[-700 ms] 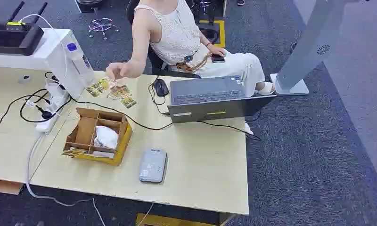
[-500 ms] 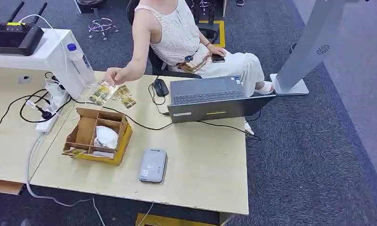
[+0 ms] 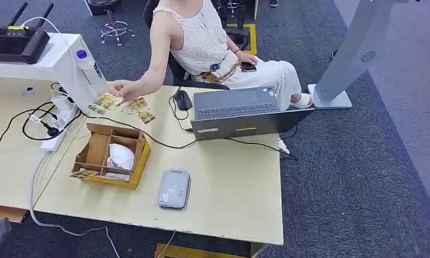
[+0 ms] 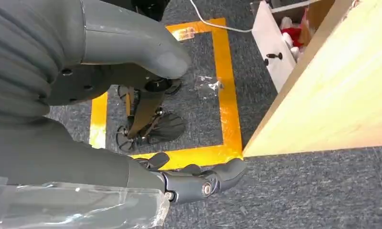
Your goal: Pass the card to the sensor for recognition and then transmit it.
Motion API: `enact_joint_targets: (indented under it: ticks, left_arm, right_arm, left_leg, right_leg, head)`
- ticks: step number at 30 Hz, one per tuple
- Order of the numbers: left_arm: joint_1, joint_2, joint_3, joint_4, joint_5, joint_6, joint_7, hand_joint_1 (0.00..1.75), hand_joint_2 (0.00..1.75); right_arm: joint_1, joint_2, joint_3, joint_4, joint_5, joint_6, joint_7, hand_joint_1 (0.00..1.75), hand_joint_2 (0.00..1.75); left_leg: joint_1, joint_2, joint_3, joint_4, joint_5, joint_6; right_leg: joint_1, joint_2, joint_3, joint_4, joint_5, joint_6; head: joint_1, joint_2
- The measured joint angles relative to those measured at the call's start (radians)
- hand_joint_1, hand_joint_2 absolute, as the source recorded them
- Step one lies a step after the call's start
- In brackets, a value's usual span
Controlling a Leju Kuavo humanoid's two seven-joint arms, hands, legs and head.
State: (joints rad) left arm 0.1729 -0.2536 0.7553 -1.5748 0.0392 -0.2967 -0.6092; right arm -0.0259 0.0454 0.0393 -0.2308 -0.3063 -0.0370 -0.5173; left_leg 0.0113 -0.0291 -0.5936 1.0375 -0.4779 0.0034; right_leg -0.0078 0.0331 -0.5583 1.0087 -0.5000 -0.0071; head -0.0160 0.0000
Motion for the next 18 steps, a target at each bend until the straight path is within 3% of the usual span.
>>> enact_joint_targets:
  ticks: [18]
  left_arm:
    - [-0.251, 0.158, -0.307, 0.052, -0.454, 0.260, 0.180, 0.00, 1.75]
  right_arm:
    - [-0.033, 0.023, 0.018, 0.000, 0.043, 0.003, 0.043, 0.00, 1.75]
  left_leg:
    - [0.000, 0.000, 0.000, 0.000, 0.001, -0.001]
  right_leg:
    - [0.000, 0.000, 0.000, 0.000, 0.001, 0.000]
  head:
    - [0.000, 0.000]
